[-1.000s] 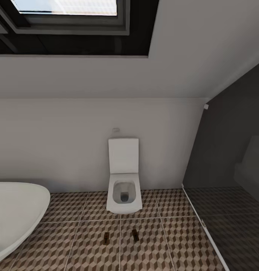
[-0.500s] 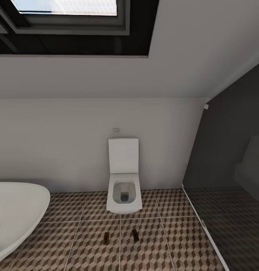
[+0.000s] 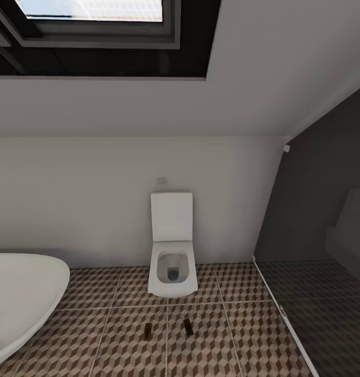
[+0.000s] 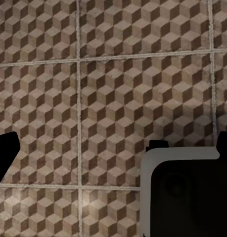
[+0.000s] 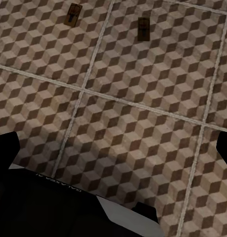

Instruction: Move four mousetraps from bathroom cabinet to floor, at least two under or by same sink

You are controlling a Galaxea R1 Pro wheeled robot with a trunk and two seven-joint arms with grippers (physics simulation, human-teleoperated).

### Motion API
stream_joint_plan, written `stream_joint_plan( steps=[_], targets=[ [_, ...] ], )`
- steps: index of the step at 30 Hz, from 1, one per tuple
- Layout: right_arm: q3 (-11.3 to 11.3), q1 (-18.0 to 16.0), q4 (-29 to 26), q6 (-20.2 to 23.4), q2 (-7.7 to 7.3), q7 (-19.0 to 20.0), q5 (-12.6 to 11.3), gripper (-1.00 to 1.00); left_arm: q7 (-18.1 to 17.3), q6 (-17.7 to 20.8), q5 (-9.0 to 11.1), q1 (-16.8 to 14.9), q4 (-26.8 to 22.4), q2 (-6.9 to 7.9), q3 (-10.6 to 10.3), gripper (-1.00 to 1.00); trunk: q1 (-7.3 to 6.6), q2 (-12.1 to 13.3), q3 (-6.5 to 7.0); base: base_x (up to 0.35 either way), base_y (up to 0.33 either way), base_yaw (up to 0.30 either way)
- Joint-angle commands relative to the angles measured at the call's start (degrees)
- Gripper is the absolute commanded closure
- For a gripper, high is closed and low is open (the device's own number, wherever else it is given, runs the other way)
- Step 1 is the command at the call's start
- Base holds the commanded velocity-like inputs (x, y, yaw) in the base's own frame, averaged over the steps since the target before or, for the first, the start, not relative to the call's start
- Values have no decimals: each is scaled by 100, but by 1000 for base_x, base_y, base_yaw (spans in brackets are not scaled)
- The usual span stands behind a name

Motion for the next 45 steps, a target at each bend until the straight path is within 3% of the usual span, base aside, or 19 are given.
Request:
stream_joint_plan(
  steps=[1, 45],
  targets=[
    [-16, -6, 7, -19, 1, -1, 33, -100, 8, -31, 24, -9, 19, -3, -47, -100, 3, -13, -13, 0, 0, 0],
    [-16, -6, 7, -19, 0, -2, 33, -100, 8, -32, 24, -9, 19, -3, -46, -100, 3, -13, -13, 0, 0, 0]
  ],
)
